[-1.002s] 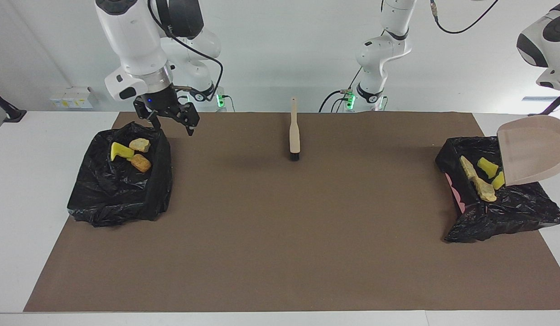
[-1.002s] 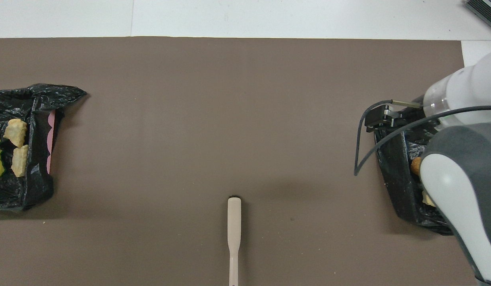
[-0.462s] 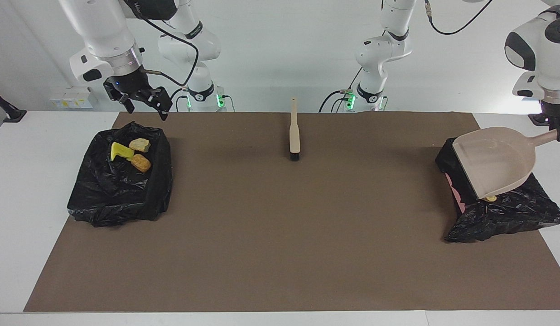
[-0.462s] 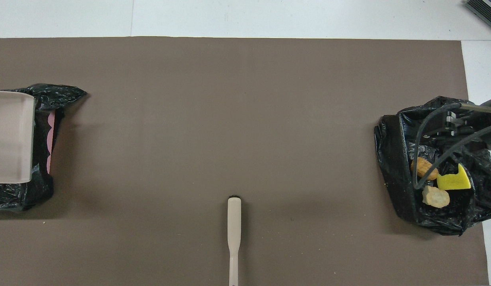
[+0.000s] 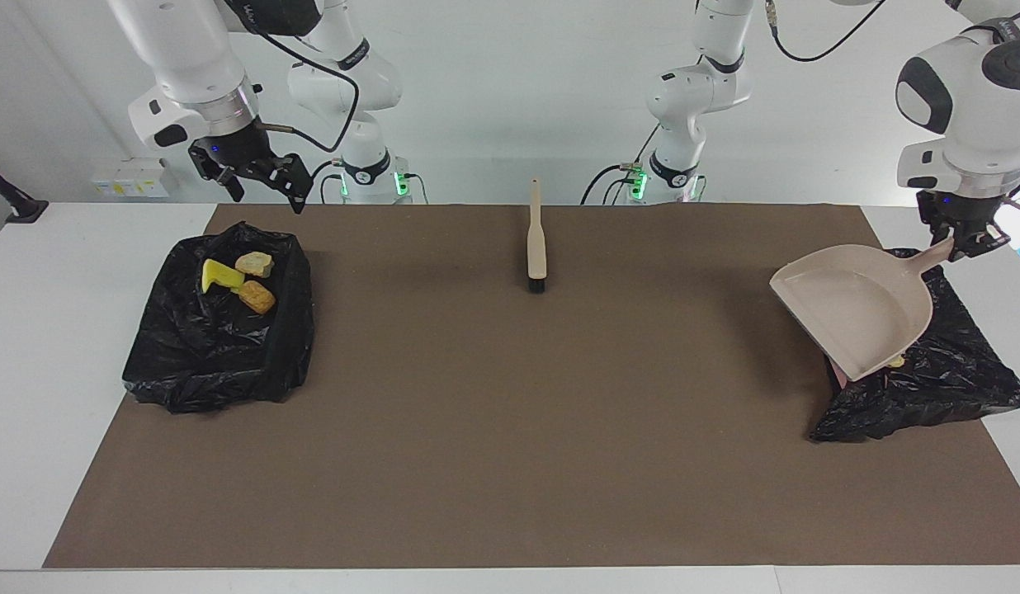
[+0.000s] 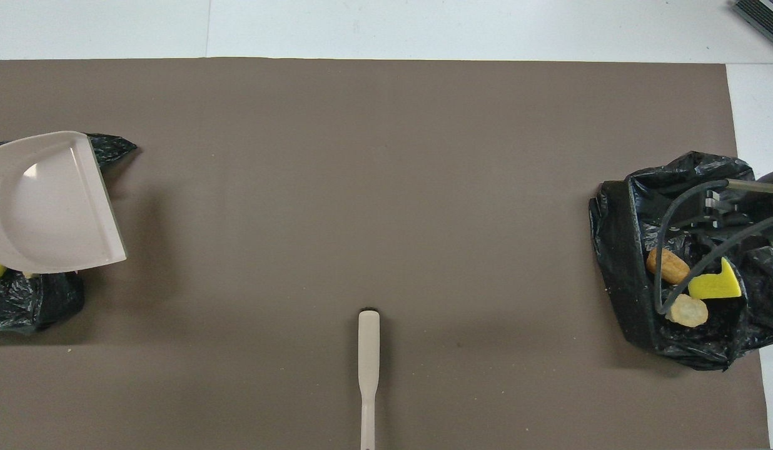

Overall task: Sweep and dump trash in bin
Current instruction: 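Return the empty dustpan to the table center with the left gripper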

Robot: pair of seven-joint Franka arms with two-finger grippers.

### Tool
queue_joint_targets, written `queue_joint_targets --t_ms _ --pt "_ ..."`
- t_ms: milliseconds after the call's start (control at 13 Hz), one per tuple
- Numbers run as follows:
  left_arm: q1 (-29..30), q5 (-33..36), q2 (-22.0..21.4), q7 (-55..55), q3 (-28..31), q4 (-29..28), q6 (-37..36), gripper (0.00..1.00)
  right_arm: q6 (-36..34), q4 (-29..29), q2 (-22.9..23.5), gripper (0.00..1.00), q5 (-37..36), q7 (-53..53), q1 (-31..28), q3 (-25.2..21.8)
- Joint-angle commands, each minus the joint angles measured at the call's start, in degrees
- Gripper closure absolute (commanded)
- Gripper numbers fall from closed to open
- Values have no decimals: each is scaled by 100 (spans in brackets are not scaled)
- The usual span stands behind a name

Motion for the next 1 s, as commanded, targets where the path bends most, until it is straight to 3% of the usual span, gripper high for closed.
queue_joint_targets --t_ms 0,385,925 --pt "-570 -218 -289 -1206 74 -190 -527 100 183 -145 -119 0 -8 -202 -89 43" --pt "-1677 -982 -369 -3465 74 -190 -1179 100 307 -109 -92 0 10 -175 -107 35" --pt "-3180 -2423 -308 -7366 83 -85 -996 100 307 -118 -92 0 1 -184 -90 43"
